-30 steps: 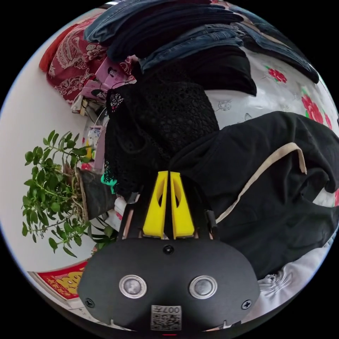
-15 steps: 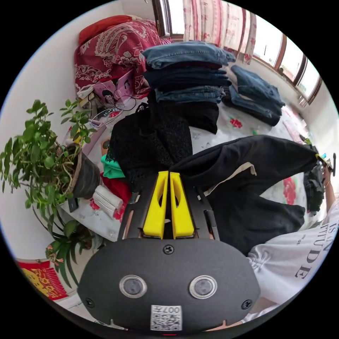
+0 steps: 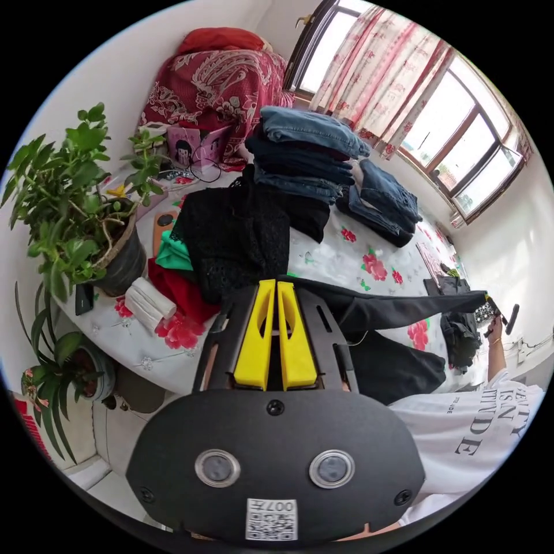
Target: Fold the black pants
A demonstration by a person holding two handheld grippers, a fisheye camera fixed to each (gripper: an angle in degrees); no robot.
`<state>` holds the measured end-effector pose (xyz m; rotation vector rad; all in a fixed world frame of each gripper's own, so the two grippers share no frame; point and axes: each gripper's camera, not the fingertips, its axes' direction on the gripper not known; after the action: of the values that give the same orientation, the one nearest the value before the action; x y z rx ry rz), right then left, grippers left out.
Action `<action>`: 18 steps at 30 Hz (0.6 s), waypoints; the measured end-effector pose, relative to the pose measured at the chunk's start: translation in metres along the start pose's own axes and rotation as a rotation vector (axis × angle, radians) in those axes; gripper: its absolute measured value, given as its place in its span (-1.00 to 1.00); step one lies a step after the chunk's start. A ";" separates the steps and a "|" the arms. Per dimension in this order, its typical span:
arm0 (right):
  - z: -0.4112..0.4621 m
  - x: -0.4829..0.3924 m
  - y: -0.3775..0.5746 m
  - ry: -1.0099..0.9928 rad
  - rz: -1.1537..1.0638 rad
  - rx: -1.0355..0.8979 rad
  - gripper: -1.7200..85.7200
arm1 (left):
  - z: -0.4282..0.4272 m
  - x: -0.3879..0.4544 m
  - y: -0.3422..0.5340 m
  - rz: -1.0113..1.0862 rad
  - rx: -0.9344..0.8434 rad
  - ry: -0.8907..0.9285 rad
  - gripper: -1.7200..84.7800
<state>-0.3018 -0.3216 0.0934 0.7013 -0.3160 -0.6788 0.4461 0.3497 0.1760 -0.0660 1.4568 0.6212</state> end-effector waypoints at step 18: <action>-0.024 0.102 0.295 -0.221 0.823 -0.263 -0.87 | 0.034 -0.058 0.185 -0.168 -0.376 -0.065 -0.98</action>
<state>-0.0770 -0.2118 0.2821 0.1972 -0.6565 -0.0025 0.3979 0.4990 0.2946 -0.4534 1.2416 0.7447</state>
